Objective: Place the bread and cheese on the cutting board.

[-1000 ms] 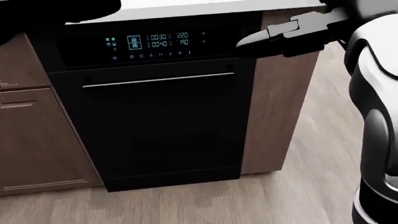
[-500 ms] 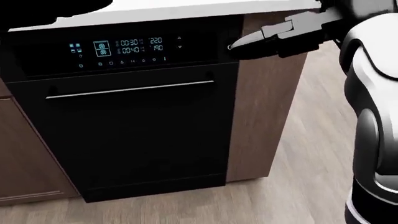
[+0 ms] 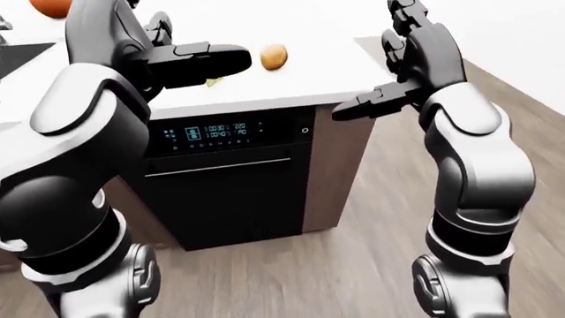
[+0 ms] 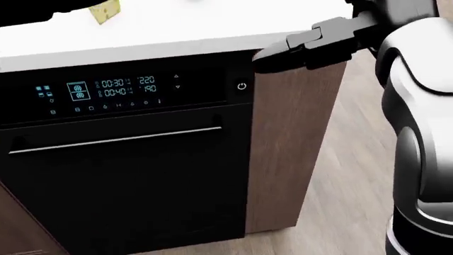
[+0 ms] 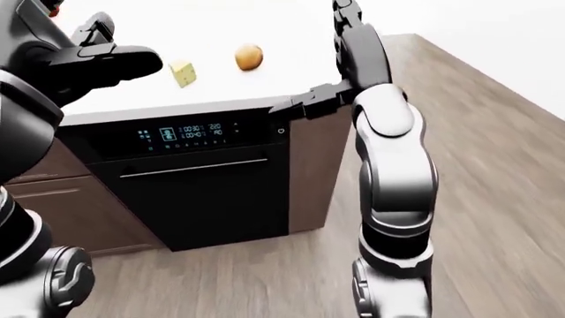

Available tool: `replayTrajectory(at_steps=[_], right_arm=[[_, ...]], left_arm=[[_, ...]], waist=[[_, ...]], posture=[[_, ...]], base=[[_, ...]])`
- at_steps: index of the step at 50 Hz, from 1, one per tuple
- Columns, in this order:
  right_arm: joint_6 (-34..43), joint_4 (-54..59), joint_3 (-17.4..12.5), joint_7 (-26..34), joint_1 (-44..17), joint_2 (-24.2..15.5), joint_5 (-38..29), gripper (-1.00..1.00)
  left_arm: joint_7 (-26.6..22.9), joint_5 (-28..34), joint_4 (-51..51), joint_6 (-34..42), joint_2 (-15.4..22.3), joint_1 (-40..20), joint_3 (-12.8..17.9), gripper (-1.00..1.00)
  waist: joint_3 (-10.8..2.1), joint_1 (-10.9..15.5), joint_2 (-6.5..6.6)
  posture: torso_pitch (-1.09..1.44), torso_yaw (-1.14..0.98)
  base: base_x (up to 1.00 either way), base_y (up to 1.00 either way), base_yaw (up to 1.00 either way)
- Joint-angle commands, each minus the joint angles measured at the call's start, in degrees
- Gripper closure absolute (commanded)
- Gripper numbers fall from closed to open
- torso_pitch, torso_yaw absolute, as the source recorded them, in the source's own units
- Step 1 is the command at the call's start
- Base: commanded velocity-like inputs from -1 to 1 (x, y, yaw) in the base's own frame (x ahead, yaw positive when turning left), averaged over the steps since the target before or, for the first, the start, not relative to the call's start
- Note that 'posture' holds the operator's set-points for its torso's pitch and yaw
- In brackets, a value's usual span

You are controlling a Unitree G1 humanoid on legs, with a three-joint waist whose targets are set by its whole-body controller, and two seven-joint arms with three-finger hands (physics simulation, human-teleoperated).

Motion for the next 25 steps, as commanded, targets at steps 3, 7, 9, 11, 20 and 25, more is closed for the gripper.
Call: replayTrajectory(at_steps=[3, 7, 9, 11, 20, 25], right_arm=[[-2.8, -2.0, 0.2, 0.3, -1.7, -1.0, -1.4, -1.0], [-3.3, -1.7, 0.6, 1.1, -1.7, -0.6, -2.6, -1.0], [-3.6, -1.6, 0.4, 1.4, -1.6, -0.5, -2.9, -1.0], [-3.8, -1.6, 0.4, 1.7, -1.6, -0.3, -3.1, -1.0], [-3.7, -1.2, 0.0, 1.7, -1.8, 0.4, -3.8, -1.0], [-3.8, -2.0, -0.2, 1.4, -2.1, 0.7, -3.2, -1.0]], left_arm=[[0.0, 0.2, -1.4, -1.8, 0.5, -1.7, 0.6, -1.0], [0.1, 0.1, -1.5, -1.6, 0.5, -1.8, 0.7, -1.0], [-0.4, 0.7, -1.2, -2.2, 0.5, -1.6, 0.3, -1.0], [-0.4, 0.7, -1.2, -1.9, 0.4, -1.8, 0.4, -1.0], [-0.6, 0.8, -1.3, -1.5, 0.3, -1.9, 0.6, -1.0], [-0.3, 0.6, -1.3, -1.4, 0.3, -2.0, 0.7, -1.0]], waist=[[-2.15, 0.0, -0.14], [-3.43, 0.5, -0.42], [-1.24, 1.2, -3.14], [-1.99, 1.1, -3.57], [-3.53, -0.6, 4.58], [-0.11, -1.2, 3.59]], posture=[[0.0, 0.0], [0.0, 0.0], [0.0, 0.0], [0.0, 0.0], [0.0, 0.0], [0.0, 0.0]], base=[[0.0, 0.0, 0.0], [0.03, 0.1, 0.0], [0.25, 0.41, 0.0], [0.38, 0.42, 0.0], [0.34, 0.3, 0.0], [0.0, 0.0, 0.0]])
